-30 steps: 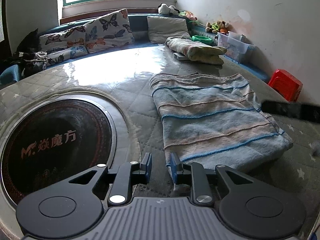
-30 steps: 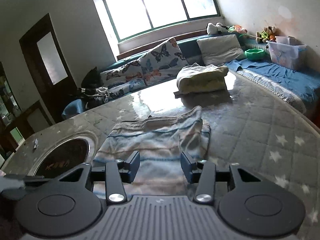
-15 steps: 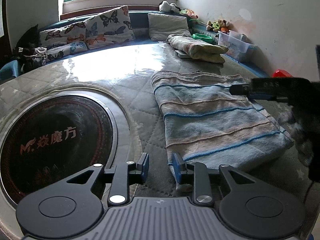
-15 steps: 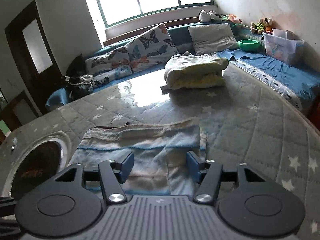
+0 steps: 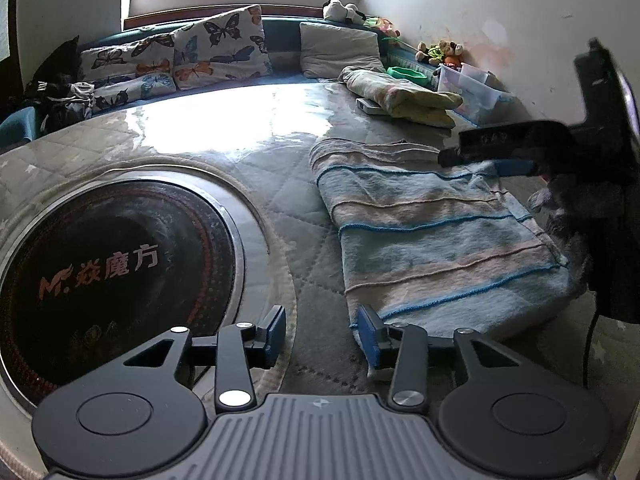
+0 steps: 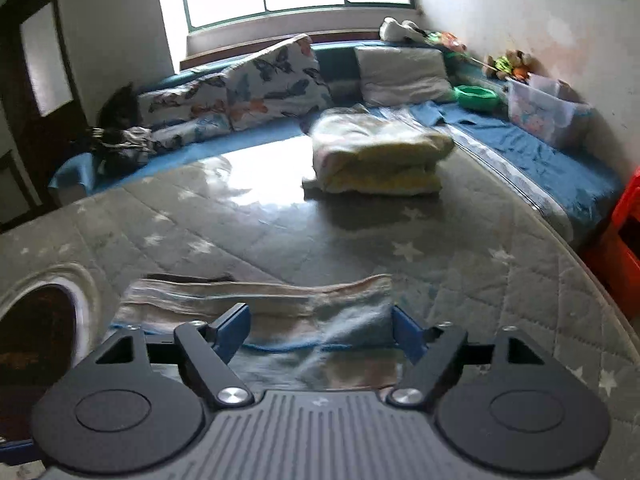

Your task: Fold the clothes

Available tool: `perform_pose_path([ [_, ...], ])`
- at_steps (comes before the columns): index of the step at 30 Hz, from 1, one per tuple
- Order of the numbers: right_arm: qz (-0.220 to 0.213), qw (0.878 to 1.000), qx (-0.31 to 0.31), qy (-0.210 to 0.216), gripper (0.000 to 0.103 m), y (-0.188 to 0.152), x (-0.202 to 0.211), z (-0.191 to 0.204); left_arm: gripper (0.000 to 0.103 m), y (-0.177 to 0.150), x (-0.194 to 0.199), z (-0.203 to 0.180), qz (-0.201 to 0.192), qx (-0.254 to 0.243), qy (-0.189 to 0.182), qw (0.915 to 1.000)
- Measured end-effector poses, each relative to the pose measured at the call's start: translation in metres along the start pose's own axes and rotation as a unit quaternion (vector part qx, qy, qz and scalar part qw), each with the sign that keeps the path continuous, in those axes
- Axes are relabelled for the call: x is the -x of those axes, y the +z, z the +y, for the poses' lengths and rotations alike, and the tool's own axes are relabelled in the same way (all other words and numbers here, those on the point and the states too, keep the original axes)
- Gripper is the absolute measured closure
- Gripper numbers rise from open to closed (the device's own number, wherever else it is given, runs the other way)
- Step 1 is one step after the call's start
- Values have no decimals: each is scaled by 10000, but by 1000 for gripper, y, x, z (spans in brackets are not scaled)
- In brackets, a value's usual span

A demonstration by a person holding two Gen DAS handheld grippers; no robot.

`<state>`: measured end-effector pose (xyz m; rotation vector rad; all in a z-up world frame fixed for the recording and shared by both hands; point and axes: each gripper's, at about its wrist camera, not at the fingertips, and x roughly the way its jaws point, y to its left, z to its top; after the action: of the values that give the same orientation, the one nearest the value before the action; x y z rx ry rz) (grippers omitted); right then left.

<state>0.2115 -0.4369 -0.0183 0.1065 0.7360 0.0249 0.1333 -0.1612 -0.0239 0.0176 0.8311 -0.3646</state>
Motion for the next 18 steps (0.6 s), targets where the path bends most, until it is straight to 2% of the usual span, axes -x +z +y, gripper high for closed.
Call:
perform_pose_path([
  [1,-41,10000,56,66,14,0,5,4,55,0,0,1,0,11,5,10000],
  [4,11,9993,333,160,12,2,4,21,54,-1,1,2,9,38,8,10000],
  [8,186,9986,473,115,12,4,-14,37,53,-3,4,6,32,75,17,10000],
  [9,238,9985,489,98,8,5,-19,40,52,-4,5,6,38,75,25,10000],
  [10,309,9979,562,24,4,5,-27,44,52,-5,6,7,44,76,33,10000],
  [15,215,9960,814,-303,3,12,-40,58,50,-12,10,6,28,-79,72,9999],
  [18,203,9959,817,-333,3,18,-39,62,50,-14,13,7,39,-51,55,10000],
])
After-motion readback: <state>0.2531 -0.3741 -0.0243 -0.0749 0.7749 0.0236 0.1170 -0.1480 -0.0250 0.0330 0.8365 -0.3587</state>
